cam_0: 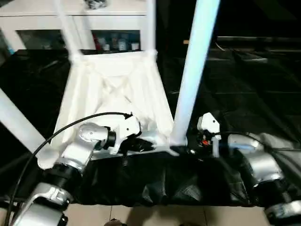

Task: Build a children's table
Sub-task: Rotate leg to tighten

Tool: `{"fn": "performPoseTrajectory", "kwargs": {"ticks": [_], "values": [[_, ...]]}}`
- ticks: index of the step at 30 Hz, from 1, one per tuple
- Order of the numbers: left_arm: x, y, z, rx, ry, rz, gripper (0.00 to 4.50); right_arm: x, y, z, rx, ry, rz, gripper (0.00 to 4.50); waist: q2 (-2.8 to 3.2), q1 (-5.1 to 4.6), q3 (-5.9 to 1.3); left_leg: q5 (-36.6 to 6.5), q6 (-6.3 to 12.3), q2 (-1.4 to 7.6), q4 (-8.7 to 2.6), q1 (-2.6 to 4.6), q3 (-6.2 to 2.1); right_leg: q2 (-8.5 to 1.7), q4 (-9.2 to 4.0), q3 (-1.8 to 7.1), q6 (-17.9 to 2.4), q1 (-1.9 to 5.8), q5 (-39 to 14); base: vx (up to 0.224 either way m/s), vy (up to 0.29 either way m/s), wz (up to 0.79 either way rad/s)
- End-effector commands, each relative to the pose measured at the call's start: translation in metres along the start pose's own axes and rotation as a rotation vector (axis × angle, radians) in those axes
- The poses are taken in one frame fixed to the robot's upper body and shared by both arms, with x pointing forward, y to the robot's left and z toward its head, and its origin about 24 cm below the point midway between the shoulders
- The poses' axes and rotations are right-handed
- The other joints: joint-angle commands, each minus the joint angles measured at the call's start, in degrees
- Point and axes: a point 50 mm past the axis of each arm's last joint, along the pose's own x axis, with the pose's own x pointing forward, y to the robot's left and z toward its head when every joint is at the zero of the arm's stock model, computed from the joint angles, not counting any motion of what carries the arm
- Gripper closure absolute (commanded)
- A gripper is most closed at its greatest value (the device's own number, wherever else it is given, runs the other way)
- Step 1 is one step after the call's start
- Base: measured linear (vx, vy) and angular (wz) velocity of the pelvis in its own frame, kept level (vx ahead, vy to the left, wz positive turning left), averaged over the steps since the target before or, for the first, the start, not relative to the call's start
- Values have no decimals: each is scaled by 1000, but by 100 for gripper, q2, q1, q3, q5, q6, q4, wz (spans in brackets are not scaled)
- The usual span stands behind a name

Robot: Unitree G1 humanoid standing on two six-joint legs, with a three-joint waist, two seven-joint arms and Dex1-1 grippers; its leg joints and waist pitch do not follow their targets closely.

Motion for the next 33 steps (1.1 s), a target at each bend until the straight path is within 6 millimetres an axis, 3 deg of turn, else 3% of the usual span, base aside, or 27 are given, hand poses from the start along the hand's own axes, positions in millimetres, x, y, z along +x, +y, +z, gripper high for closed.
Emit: {"fn": "performPoseTrajectory", "kwargs": {"ticks": [1, 11, 17, 18, 19, 20, 21, 24, 27, 29, 30, 31, 33], "values": [[0, 8, 10, 32, -5, 24, 450, 16, 10, 10, -43, -33, 137, 135, -60, -12, -314, -1169, 402, 48, -387, 48, 79, -110, -370, 71, -1563, 287, -614, 0, 0, 0], [1, 9, 12, 37, -13, 11, 450, 20, 12, 11, -39, -41, 151, 184, -47, -6, -337, -1076, 415, 41, -372, 46, 78, -108, -352, 64, -1596, 298, -478, 0, 0, 0], [7, 13, 13, 8, -35, 118, 450, 28, 13, 5, 10, -77, 3, 187, -57, -28, -335, -1139, 343, 31, -383, 38, 73, -113, -370, 68, -1549, 304, -575, 0, 0, 0], [12, 14, 15, 1, -51, 147, 450, 32, 12, 2, 22, -84, -64, 187, -52, -40, -321, -1207, 283, 29, -396, 47, 72, -117, -392, 74, -1499, 285, -744, 0, 0, 0], [19, 13, 17, -13, -71, 167, 450, 39, 11, -2, 50, -85, -155, 187, -1, -45, -316, -1248, 225, 30, -411, 48, 58, -124, -397, 72, -1469, 286, -855, 0, 0, 0], [24, 12, 18, -20, -81, 171, 450, 42, 11, -4, 64, -84, -201, 188, -25, -71, -303, -1389, 142, 26, -425, 58, 66, -113, -436, 76, -1386, 264, -1100, 0, 0, 0], [37, 8, 23, -33, -106, 183, 450, 52, 11, -8, 104, -93, -316, 188, -5, -99, -294, -1488, 50, 18, -452, 38, 43, -119, -442, 75, -1287, 283, -1327, 0, 0, 0], [53, 5, 30, -40, -133, 199, 450, 66, 11, -8, 157, -107, -446, 188, -6, -168, -290, -1690, -45, 2, -470, 47, 28, -115, -487, 77, -1131, 261, -1660, 0, 0, 0], [66, 1, 37, -24, -139, 203, 450, 81, 8, -2, 166, -109, -559, 188, -12, -211, -289, -1743, -6, -2, -467, 48, 36, -106, -526, 88, -1040, 220, -1721, 0, 0, 0], [71, -1, 39, -10, -135, 203, 450, 90, 11, 3, 172, -124, -560, 188, -6, -222, -294, -1680, -26, -12, -488, 22, 21, -106, -529, 77, -956, 247, -1827, 0, 0, 0], [73, -1, 39, -2, -132, 206, 450, 93, 12, 6, 162, -134, -553, 188, 47, -211, -304, -1681, -33, -15, -484, 37, 18, -108, -527, 78, -948, 245, -1815, 0, 0, 0], [74, -1, 40, 1, -131, 208, 450, 95, 13, 9, 153, -148, -558, 188, 19, -224, -309, -1645, -11, -7, -476, 40, 27, -97, -533, 84, -964, 240, -1649, 0, 0, 0], [74, -1, 40, 1, -137, 208, 450, 94, 13, 11, 151, -165, -568, 132, 37, -209, -325, -1486, 37, -7, -468, 25, 30, -89, -491, 82, -1058, 265, -1255, 0, 0, 0]]}}
